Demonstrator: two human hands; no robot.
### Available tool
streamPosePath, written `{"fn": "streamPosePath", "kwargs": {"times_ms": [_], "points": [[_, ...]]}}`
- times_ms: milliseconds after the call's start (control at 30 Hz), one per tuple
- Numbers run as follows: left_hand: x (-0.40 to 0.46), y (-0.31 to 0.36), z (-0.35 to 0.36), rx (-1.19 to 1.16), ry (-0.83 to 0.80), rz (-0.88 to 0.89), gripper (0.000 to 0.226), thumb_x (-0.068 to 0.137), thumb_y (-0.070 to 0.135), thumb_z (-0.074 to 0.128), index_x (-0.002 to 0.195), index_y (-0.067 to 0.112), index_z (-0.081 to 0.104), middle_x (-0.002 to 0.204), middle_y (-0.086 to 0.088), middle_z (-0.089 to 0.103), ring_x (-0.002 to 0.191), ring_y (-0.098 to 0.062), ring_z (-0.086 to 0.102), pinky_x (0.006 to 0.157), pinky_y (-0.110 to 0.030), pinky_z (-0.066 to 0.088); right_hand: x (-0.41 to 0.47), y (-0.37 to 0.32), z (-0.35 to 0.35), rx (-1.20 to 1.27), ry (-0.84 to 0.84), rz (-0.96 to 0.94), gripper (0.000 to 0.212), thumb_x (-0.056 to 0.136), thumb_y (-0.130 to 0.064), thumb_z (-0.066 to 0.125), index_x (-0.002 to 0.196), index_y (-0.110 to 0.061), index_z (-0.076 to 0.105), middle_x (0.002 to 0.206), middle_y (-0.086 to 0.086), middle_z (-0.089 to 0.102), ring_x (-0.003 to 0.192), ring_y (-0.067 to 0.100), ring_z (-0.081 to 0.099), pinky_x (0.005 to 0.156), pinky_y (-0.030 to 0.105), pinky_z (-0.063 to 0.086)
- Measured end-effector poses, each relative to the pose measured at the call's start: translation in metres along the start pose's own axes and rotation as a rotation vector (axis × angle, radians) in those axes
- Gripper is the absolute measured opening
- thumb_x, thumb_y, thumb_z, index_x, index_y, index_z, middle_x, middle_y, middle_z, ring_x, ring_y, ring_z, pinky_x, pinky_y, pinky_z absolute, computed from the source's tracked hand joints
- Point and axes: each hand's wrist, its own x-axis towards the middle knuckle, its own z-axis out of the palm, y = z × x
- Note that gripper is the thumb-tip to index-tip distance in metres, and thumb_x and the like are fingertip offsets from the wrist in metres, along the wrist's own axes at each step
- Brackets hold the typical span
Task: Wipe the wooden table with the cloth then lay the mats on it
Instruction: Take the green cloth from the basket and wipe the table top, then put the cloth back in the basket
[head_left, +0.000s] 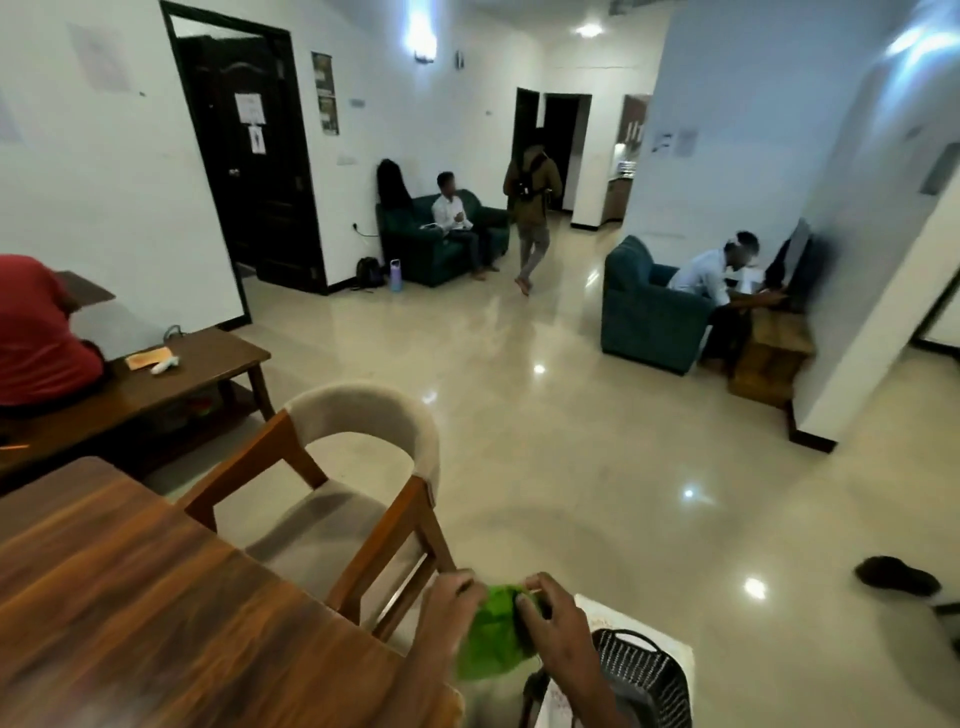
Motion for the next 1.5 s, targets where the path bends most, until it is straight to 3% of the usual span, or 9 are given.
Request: {"fn": "streamPosePath", "kwargs": {"times_ms": [400, 500, 633, 767, 1067, 1167, 1267, 1400, 1500], "points": [[0.005, 0.082, 0.081, -0.167, -0.112, -0.002, 0.025, 0.079, 0.038, 0.054, 0.062, 0.021, 0.051, 0.06, 0.004, 0.046, 0.067, -0.018, 0.049, 0.063, -0.034, 0.038, -0.039, 0.031, -0.108, 0.296, 0.072, 0.228, 0.044, 0.089, -0.054, 0.078, 0.083, -0.013, 0.067, 0.069, -0.002, 0.059, 0.071, 0.018, 0.058, 0.066, 0.038, 0.05], [0.007, 0.078, 0.109, -0.267, -0.102, -0.123, 0.029, 0.091, 0.033, 0.056, 0.066, 0.02, 0.05, 0.064, -0.002, 0.049, 0.07, -0.021, 0.051, 0.068, -0.034, 0.039, -0.041, 0.049, -0.132, 0.483, 0.06, 0.336, 0.073, 0.087, -0.073, 0.072, 0.099, -0.001, 0.073, 0.091, 0.006, 0.072, 0.088, 0.024, 0.069, 0.083, 0.044, 0.056], [0.012, 0.064, 0.145, -0.329, -0.115, -0.283, 0.031, 0.107, 0.02, 0.049, 0.076, 0.014, 0.052, 0.078, -0.014, 0.055, 0.075, -0.025, 0.056, 0.075, -0.04, 0.044, -0.043, 0.07, -0.163, 0.732, -0.008, 0.423, 0.052, 0.101, -0.039, 0.071, 0.13, 0.004, 0.07, 0.13, 0.028, 0.071, 0.125, 0.043, 0.068, 0.107, 0.057, 0.055], [0.004, 0.042, 0.182, -0.419, -0.168, -0.441, 0.034, 0.111, 0.034, 0.055, 0.092, 0.008, 0.067, 0.089, -0.014, 0.074, 0.079, -0.029, 0.071, 0.081, -0.045, 0.06, -0.048, 0.101, -0.178, 0.827, -0.071, 0.506, 0.041, 0.097, -0.008, 0.071, 0.135, 0.005, 0.065, 0.136, 0.026, 0.069, 0.121, 0.041, 0.068, 0.102, 0.047, 0.059], [-0.032, -0.051, 0.224, 0.012, -0.335, -0.545, 0.037, 0.085, -0.02, 0.072, 0.117, -0.003, 0.068, 0.083, -0.004, 0.073, 0.06, -0.009, 0.072, 0.052, -0.018, 0.056, -0.089, 0.19, -0.139, 0.561, 0.023, 0.751, 0.015, 0.1, 0.0, 0.067, 0.111, -0.009, 0.069, 0.097, 0.01, 0.077, 0.084, 0.023, 0.074, 0.069, 0.026, 0.062], [-0.033, -0.081, 0.241, 0.101, -0.312, -0.524, 0.035, 0.087, -0.019, 0.072, 0.119, -0.005, 0.069, 0.083, -0.005, 0.072, 0.051, 0.002, 0.068, 0.048, -0.014, 0.052, -0.098, 0.223, -0.113, 0.36, 0.102, 0.789, 0.017, 0.093, -0.022, 0.076, 0.109, -0.018, 0.074, 0.098, 0.007, 0.079, 0.095, 0.031, 0.075, 0.083, 0.044, 0.065], [-0.015, -0.117, 0.266, 0.167, -0.288, -0.478, 0.032, 0.087, -0.017, 0.073, 0.118, -0.008, 0.071, 0.098, -0.013, 0.075, 0.076, -0.021, 0.076, 0.058, -0.02, 0.06, -0.095, 0.288, -0.082, 0.188, 0.161, 0.777, 0.045, 0.078, -0.049, 0.067, 0.11, -0.018, 0.075, 0.098, 0.006, 0.078, 0.093, 0.03, 0.074, 0.085, 0.053, 0.061], [0.034, -0.163, 0.31, 0.222, -0.272, -0.315, 0.028, 0.09, 0.005, 0.074, 0.117, 0.006, 0.075, 0.106, -0.009, 0.08, 0.098, -0.031, 0.077, 0.09, -0.049, 0.064, -0.047, 0.301, -0.084, 0.074, 0.283, 0.743, 0.043, 0.082, -0.039, 0.06, 0.113, -0.01, 0.071, 0.102, 0.012, 0.075, 0.095, 0.035, 0.07, 0.084, 0.048, 0.058], [0.079, -0.181, 0.351, 0.354, -0.24, -0.122, 0.032, 0.096, 0.007, 0.07, 0.128, 0.01, 0.068, 0.115, -0.008, 0.076, 0.105, -0.028, 0.073, 0.094, -0.043, 0.061, -0.001, 0.339, -0.077, 0.095, 0.379, 0.714, 0.033, 0.096, -0.02, 0.063, 0.127, -0.011, 0.064, 0.116, 0.011, 0.073, 0.106, 0.032, 0.069, 0.09, 0.039, 0.055]]}}
